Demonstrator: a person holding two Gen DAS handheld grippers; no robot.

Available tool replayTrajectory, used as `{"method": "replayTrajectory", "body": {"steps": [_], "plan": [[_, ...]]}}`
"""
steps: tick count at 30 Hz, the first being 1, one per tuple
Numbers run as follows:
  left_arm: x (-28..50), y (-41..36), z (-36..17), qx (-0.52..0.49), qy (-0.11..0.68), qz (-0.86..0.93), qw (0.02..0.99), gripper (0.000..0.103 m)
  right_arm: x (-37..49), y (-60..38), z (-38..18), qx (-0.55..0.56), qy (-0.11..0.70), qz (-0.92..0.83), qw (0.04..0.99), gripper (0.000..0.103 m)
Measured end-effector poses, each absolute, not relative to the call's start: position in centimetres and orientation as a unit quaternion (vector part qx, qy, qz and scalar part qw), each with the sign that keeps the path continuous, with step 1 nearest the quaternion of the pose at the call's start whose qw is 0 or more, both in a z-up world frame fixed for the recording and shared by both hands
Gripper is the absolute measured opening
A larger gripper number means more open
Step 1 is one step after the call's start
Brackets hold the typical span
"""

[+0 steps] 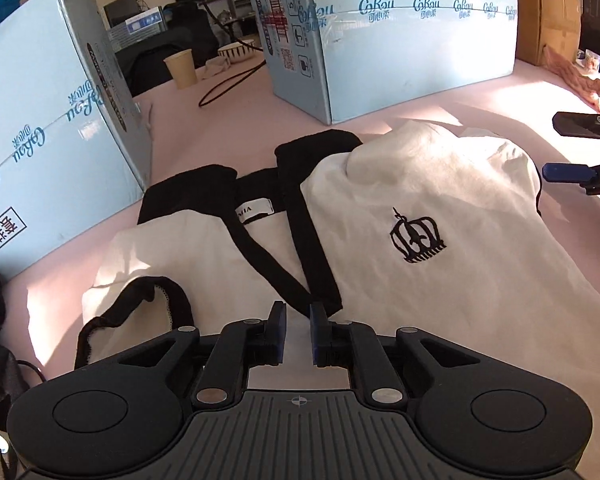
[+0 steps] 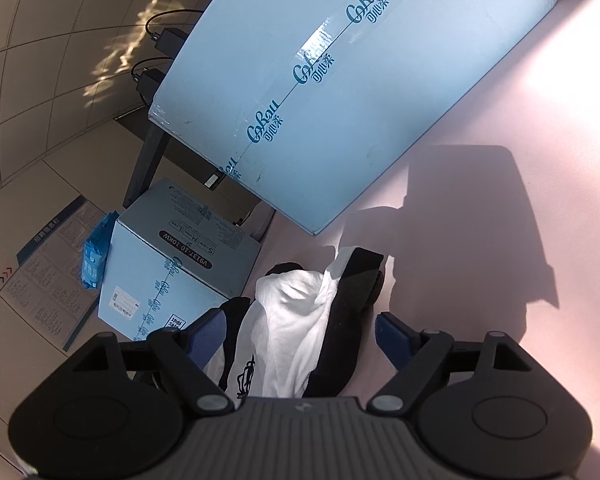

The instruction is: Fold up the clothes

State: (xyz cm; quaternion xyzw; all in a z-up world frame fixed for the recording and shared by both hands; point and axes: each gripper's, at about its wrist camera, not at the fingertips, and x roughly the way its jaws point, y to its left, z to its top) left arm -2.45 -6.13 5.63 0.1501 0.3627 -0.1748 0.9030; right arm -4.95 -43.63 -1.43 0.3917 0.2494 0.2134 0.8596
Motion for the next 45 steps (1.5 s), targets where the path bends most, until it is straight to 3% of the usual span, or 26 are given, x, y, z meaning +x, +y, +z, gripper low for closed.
{"method": "replayTrajectory", "body": {"steps": [3, 9, 14, 18, 24, 27, 31, 37, 39, 44, 45], "plan": [[-4.2, -4.1, 8.9, 0.080, 0.327, -0.207, 0.919, 0.071, -5.0, -43.7, -1.5, 0.394, 0.248, 0.212, 0.859, 0.084], [-5.0, 3.3, 14.0, 0.013, 0.250, -0.127, 0.960, 0.087, -5.1, -43.7, -1.5, 0.395, 0.247, 0.211, 0.859, 0.084], [-0.7, 7.9, 9.5, -0.079, 0.341, -0.134, 0.927, 0.086, -5.1, -43.8, -1.6, 0.397, 0.247, 0.209, 0.859, 0.084], [-0.6, 7.0, 5.6, -0.107, 0.382, -0.175, 0.901, 0.086, -5.2, -44.0, -1.6, 0.399, 0.245, 0.206, 0.859, 0.084], [-1.7, 2.8, 3.8, -0.046, 0.396, -0.197, 0.896, 0.087, -5.1, -43.7, -1.5, 0.387, 0.249, 0.205, 0.864, 0.084], [-2.0, 4.3, 6.4, -0.107, 0.356, -0.217, 0.903, 0.087, -5.2, -44.0, -1.6, 0.396, 0.243, 0.205, 0.861, 0.084], [-2.1, 6.4, 8.8, -0.116, 0.303, -0.181, 0.929, 0.087, -5.4, -45.0, -1.7, 0.420, 0.232, 0.191, 0.857, 0.084], [0.0, 6.7, 3.3, -0.141, 0.394, -0.182, 0.890, 0.087, -5.2, -45.3, -1.4, 0.433, 0.256, 0.197, 0.842, 0.083], [-0.3, 6.7, 3.1, -0.138, 0.385, -0.185, 0.893, 0.087, -4.7, -44.6, -1.2, 0.414, 0.276, 0.185, 0.847, 0.080], [-0.5, 7.2, 3.0, -0.145, 0.382, -0.196, 0.891, 0.087, -2.3, -44.3, -1.2, 0.410, 0.325, 0.156, 0.838, 0.059], [-0.5, 7.3, 3.0, -0.146, 0.381, -0.198, 0.891, 0.087, -1.7, -44.4, -1.2, 0.413, 0.333, 0.156, 0.834, 0.059]]}}
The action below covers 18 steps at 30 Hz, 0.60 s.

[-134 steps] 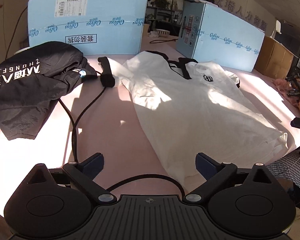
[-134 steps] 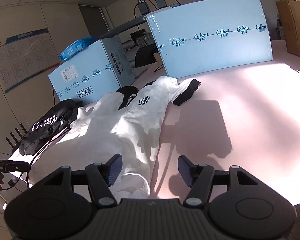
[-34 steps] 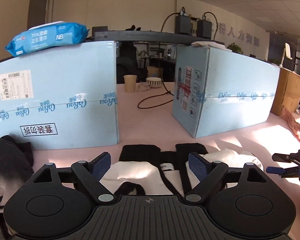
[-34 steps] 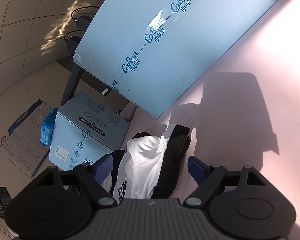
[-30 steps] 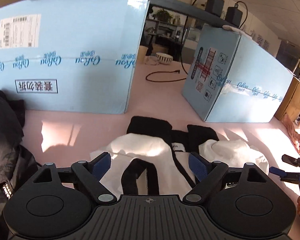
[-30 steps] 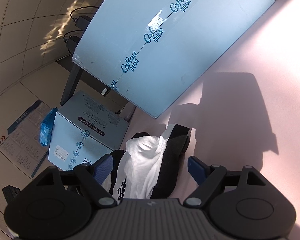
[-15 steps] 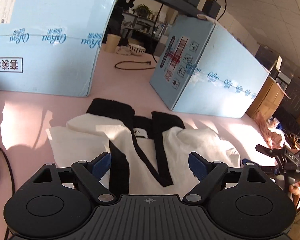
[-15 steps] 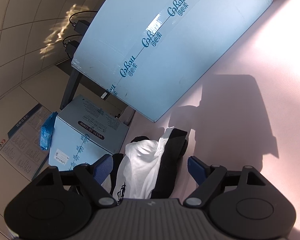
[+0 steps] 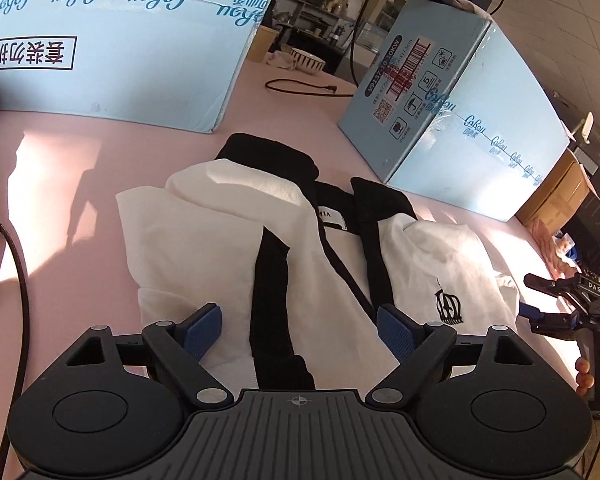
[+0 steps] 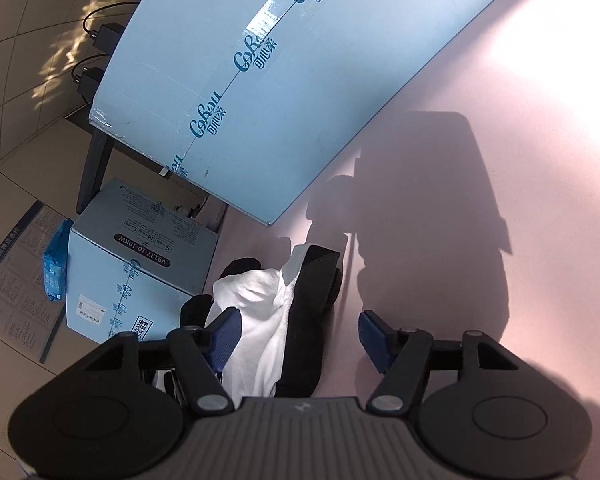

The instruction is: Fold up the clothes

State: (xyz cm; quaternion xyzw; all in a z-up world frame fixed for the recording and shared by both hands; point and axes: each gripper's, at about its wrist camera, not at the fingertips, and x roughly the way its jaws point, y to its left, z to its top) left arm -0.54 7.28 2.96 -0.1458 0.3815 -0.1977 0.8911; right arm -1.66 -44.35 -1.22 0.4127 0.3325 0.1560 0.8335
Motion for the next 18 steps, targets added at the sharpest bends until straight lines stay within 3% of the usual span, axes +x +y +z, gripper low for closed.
{"method": "replayTrajectory", "body": {"steps": [3, 6, 8, 14, 18], "plan": [[-0.6, 7.3, 2.9, -0.147, 0.378, -0.201, 0.892, 0.087, 0.7, -44.1, -1.8, 0.427, 0.349, 0.180, 0.815, 0.055], [-0.5, 7.5, 2.9, -0.152, 0.378, -0.205, 0.890, 0.087, 2.3, -43.9, -2.1, 0.433, 0.362, 0.178, 0.806, 0.037], [-0.3, 7.9, 2.8, -0.165, 0.379, -0.208, 0.886, 0.087, 2.6, -44.0, -2.6, 0.445, 0.366, 0.171, 0.799, 0.019], [-0.2, 7.9, 2.9, -0.168, 0.381, -0.208, 0.885, 0.087, 1.0, -44.1, -2.0, 0.439, 0.316, 0.174, 0.823, 0.012], [-0.4, 7.5, 2.9, -0.158, 0.379, -0.206, 0.888, 0.087, 0.0, -42.1, 2.5, 0.359, 0.267, 0.184, 0.875, 0.013]]}}
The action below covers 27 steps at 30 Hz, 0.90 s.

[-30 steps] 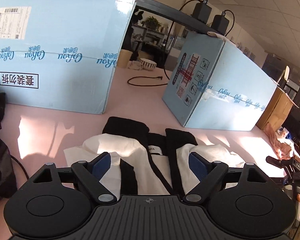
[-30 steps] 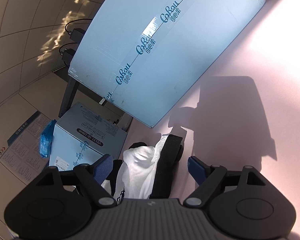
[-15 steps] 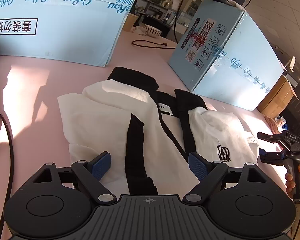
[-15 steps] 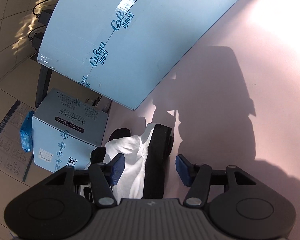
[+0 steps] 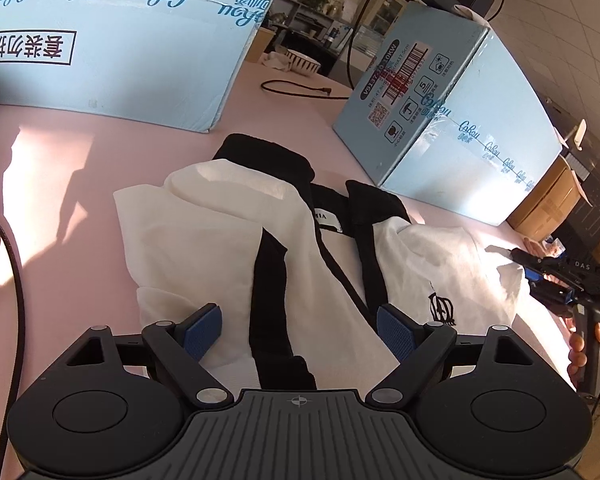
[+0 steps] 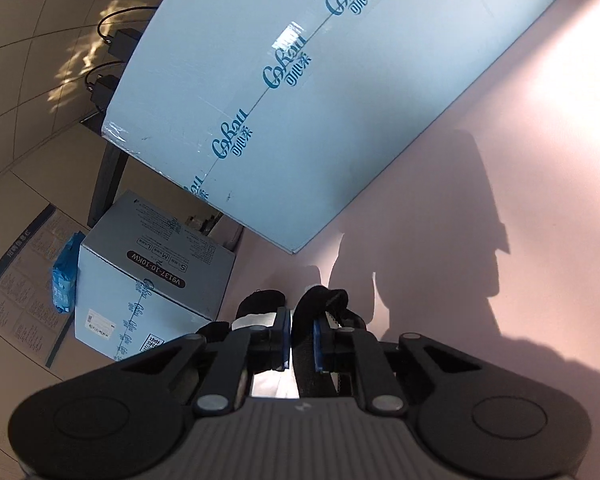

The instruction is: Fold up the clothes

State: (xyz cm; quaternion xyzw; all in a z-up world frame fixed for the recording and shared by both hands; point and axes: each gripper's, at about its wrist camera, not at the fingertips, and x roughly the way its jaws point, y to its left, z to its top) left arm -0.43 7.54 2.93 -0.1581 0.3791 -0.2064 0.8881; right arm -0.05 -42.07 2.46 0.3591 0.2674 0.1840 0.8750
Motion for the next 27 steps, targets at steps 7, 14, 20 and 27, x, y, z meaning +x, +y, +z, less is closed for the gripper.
{"method": "replayTrajectory", "body": {"steps": [7, 14, 20, 27], "plan": [[-0.3, 8.5, 2.7, -0.202, 0.377, -0.214, 0.878, 0.087, 2.0, -32.9, 6.3, 0.257, 0.305, 0.261, 0.879, 0.013], [-0.4, 9.9, 3.1, -0.242, 0.370, -0.217, 0.870, 0.087, 0.3, -22.8, 4.0, 0.134, 0.363, 0.311, 0.868, 0.015], [-0.2, 10.2, 3.1, -0.252, 0.378, -0.214, 0.865, 0.087, -1.5, -20.9, 2.9, 0.078, 0.379, 0.327, 0.862, 0.054], [-0.4, 10.6, 3.5, -0.249, 0.372, -0.211, 0.869, 0.087, -4.3, -26.6, 7.9, 0.100, 0.285, 0.275, 0.913, 0.075]]}}
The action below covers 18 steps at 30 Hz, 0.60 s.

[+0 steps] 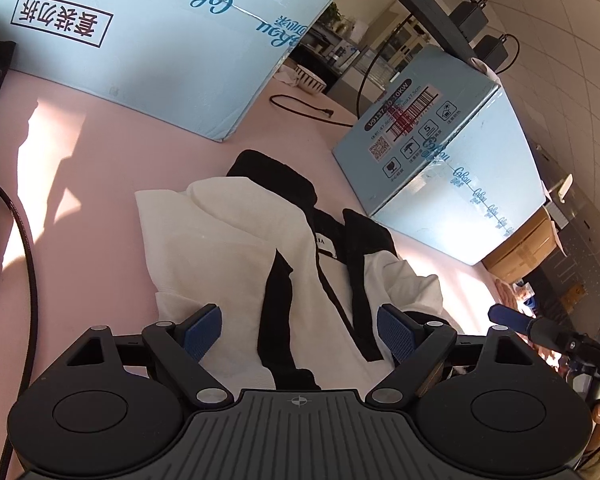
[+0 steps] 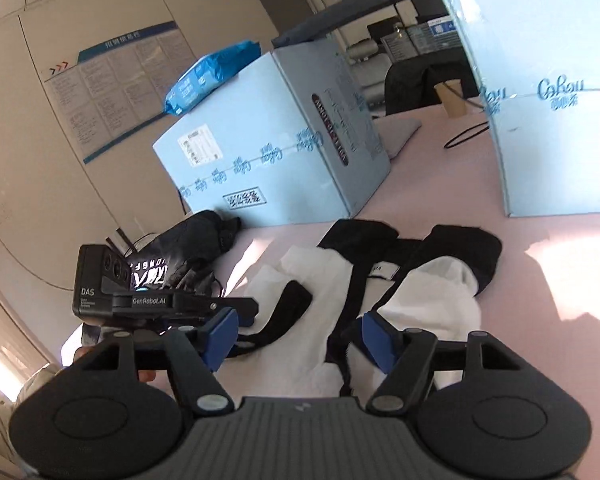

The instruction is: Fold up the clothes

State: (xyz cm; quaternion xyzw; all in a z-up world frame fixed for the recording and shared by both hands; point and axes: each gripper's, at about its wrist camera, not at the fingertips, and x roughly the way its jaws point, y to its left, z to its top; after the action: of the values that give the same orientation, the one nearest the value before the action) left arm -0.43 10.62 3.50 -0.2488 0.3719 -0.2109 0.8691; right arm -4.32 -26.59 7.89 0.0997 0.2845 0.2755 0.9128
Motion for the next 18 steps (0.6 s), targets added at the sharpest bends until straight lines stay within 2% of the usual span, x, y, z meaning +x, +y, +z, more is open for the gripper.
{"method": "replayTrajectory", "body": {"steps": [1, 4, 7, 8, 10, 12, 13, 18], "plan": [[-0.5, 10.7, 3.5, -0.250, 0.373, -0.211, 0.868, 0.087, -4.5, -27.5, 8.4, 0.091, 0.276, 0.248, 0.924, 0.076], [-0.5, 10.7, 3.5, -0.251, 0.374, -0.212, 0.867, 0.087, -4.1, -29.3, 7.1, 0.088, 0.322, 0.220, 0.917, 0.070], [-0.6, 10.7, 3.5, -0.248, 0.376, -0.211, 0.868, 0.087, -4.0, -28.1, 5.3, 0.070, 0.347, 0.245, 0.902, 0.048], [-0.6, 10.7, 3.4, -0.248, 0.377, -0.211, 0.867, 0.087, -4.0, -27.4, 4.9, 0.063, 0.348, 0.255, 0.900, 0.045], [-0.6, 10.6, 3.3, -0.247, 0.380, -0.211, 0.866, 0.087, -4.1, -24.2, 4.3, 0.023, 0.351, 0.301, 0.886, 0.045], [-0.7, 10.6, 3.3, -0.245, 0.381, -0.212, 0.866, 0.087, -4.3, -22.1, 3.6, 0.000, 0.356, 0.321, 0.878, 0.051], [-0.7, 10.7, 3.3, -0.245, 0.382, -0.213, 0.865, 0.087, -4.4, -21.1, 3.3, -0.011, 0.358, 0.329, 0.874, 0.058], [-1.1, 11.4, 4.0, -0.250, 0.377, -0.221, 0.864, 0.087, -4.1, -21.8, 2.9, 0.035, 0.366, 0.342, 0.865, 0.059]]}}
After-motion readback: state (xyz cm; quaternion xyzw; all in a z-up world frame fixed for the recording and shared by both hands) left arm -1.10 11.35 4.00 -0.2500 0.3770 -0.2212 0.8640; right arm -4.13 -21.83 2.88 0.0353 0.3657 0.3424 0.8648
